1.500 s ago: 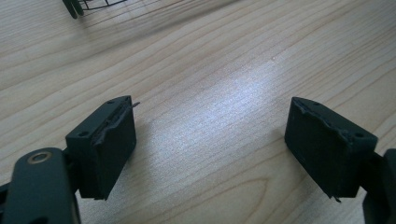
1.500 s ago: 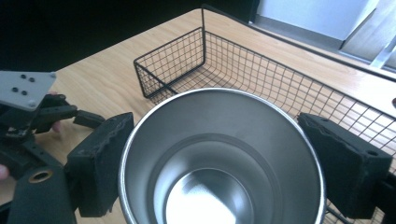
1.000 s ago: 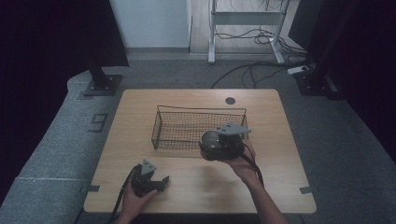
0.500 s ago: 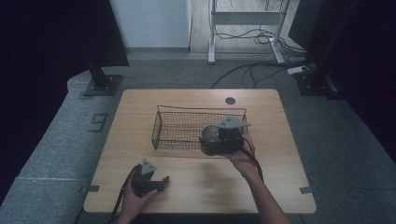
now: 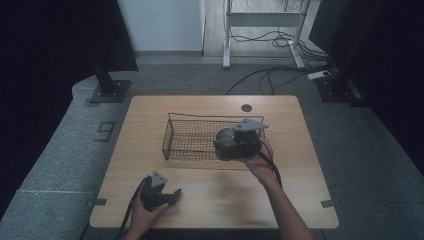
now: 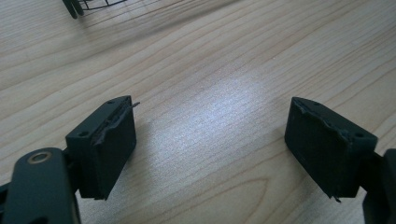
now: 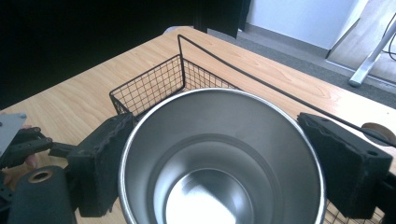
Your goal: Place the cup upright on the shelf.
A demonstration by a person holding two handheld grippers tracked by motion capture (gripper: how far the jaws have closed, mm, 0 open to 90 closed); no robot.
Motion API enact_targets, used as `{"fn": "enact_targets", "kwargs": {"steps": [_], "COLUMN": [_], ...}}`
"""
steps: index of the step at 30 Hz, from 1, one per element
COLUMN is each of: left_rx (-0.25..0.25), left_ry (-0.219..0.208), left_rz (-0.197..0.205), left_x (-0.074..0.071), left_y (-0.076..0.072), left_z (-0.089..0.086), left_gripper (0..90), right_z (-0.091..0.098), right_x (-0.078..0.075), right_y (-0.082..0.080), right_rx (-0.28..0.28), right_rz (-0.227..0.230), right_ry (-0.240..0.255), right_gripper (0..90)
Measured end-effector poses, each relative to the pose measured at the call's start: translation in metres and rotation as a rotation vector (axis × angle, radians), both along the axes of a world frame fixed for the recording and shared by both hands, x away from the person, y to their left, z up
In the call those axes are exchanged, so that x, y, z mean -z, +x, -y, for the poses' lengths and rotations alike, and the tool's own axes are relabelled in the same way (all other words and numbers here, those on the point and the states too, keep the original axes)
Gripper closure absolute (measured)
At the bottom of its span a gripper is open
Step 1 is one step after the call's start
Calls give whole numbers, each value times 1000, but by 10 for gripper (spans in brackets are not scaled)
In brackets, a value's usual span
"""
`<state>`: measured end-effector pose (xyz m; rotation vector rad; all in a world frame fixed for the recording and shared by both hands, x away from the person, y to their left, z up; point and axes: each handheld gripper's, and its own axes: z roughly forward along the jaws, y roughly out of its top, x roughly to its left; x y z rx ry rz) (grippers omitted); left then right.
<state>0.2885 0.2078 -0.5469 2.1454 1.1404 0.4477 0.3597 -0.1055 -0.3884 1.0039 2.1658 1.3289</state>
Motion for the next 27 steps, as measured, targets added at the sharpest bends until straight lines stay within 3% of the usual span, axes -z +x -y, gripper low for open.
{"fn": "enact_targets", "kwargs": {"steps": [16, 27], "left_rx": [0, -1], "left_ry": [0, -2], "left_rz": [0, 0], "left_x": [0, 0], "left_y": [0, 0], "left_z": [0, 0], "left_gripper": [166, 166], "right_z": [7, 11], "right_x": [-3, 0], "right_y": [13, 32], "right_rx": [29, 63], "right_rz": [-6, -15], "right_ry": [12, 13], "right_gripper": [136, 136]}}
